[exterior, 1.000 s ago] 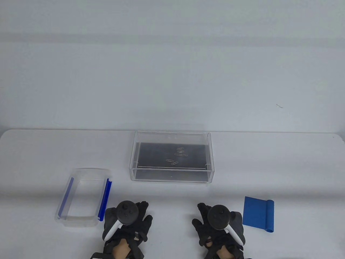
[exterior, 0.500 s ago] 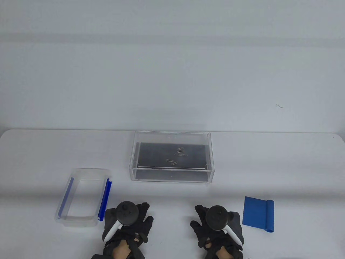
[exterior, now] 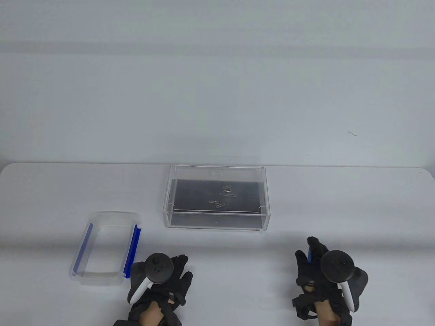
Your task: Scrape paper clips from drawer organizer into plastic box
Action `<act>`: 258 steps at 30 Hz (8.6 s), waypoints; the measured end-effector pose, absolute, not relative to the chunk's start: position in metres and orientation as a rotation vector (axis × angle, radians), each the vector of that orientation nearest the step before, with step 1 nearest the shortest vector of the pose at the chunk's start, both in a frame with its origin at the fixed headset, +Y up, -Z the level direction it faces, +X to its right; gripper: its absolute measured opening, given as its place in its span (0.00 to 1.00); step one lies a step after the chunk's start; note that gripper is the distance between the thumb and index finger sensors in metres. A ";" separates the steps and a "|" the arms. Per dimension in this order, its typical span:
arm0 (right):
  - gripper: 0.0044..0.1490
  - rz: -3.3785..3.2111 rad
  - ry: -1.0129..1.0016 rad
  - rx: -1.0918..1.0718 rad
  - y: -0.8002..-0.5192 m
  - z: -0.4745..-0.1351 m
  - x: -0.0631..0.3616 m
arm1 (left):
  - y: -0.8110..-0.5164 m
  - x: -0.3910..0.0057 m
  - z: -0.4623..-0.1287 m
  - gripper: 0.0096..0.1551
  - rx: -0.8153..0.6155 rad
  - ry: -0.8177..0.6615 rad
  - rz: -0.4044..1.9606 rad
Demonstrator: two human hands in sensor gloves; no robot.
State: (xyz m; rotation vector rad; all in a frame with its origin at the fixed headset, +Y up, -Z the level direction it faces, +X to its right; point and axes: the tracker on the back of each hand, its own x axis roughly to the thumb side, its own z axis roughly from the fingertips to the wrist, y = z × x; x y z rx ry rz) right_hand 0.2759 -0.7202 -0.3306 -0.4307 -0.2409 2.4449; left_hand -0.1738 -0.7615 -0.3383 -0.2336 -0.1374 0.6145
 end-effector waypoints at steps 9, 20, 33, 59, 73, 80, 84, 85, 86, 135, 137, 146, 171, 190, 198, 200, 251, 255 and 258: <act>0.46 2.376 -0.159 -0.860 -0.743 -0.318 0.351 | -0.763 -0.172 -0.339 0.40 -0.244 -0.146 0.608; 0.52 2.443 0.307 -1.067 -0.786 -0.324 0.354 | -0.762 -0.169 -0.338 0.40 -0.270 -0.152 0.571; 0.43 2.599 0.331 -1.098 -0.784 -0.334 0.330 | -0.763 -0.169 -0.338 0.40 -0.288 -0.149 0.554; 0.44 2.153 -0.100 -0.582 -0.675 -0.366 0.284 | -0.754 -0.181 -0.339 0.40 -0.250 -0.124 0.612; 0.44 2.307 -0.134 -0.511 -0.629 -0.456 0.192 | -0.750 -0.190 -0.339 0.40 -0.228 -0.096 0.665; 0.50 2.512 -0.061 -0.534 -0.650 -0.491 0.162 | -0.750 -0.190 -0.339 0.40 -0.230 -0.096 0.664; 0.49 2.560 -0.023 -0.559 -0.663 -0.500 0.153 | -0.750 -0.190 -0.339 0.40 -0.234 -0.099 0.658; 0.49 2.574 0.002 -0.559 -0.667 -0.503 0.150 | -0.750 -0.190 -0.339 0.40 -0.235 -0.099 0.659; 0.48 2.572 0.022 -0.549 -0.670 -0.504 0.148 | -0.750 -0.190 -0.340 0.40 -0.236 -0.100 0.659; 0.46 2.622 -0.124 -0.316 -0.641 -0.522 0.066 | -0.746 -0.192 -0.344 0.40 -0.213 -0.103 0.662; 0.45 2.632 -0.195 -0.309 -0.631 -0.520 0.068 | -0.746 -0.193 -0.344 0.40 -0.213 -0.101 0.662; 0.40 2.741 -0.339 -0.197 -0.632 -0.531 0.066 | -0.747 -0.196 -0.345 0.40 -0.210 -0.087 0.663; 0.38 2.830 -0.050 0.227 -0.657 -0.509 0.066 | -0.747 -0.201 -0.347 0.40 -0.206 -0.077 0.654; 0.39 2.552 -0.423 -0.090 -0.632 -0.404 0.127 | -0.747 -0.203 -0.344 0.39 -0.142 -0.085 0.694; 0.42 2.323 -0.338 -0.364 -0.671 -0.343 0.186 | -0.744 -0.196 -0.341 0.39 -0.117 -0.109 0.678; 0.43 2.287 -0.303 -0.406 -0.680 -0.335 0.195 | -0.744 -0.196 -0.341 0.39 -0.112 -0.111 0.683; 0.41 2.349 -0.128 -0.335 -0.725 -0.321 0.215 | -0.775 -0.445 -0.364 0.44 -0.466 0.763 0.742; 0.41 2.354 -0.130 -0.337 -0.725 -0.320 0.215 | -0.776 -0.441 -0.363 0.38 -0.451 0.751 0.798; 0.41 2.351 -0.138 -0.341 -0.724 -0.320 0.216 | -0.776 -0.437 -0.358 0.38 -0.395 0.749 0.954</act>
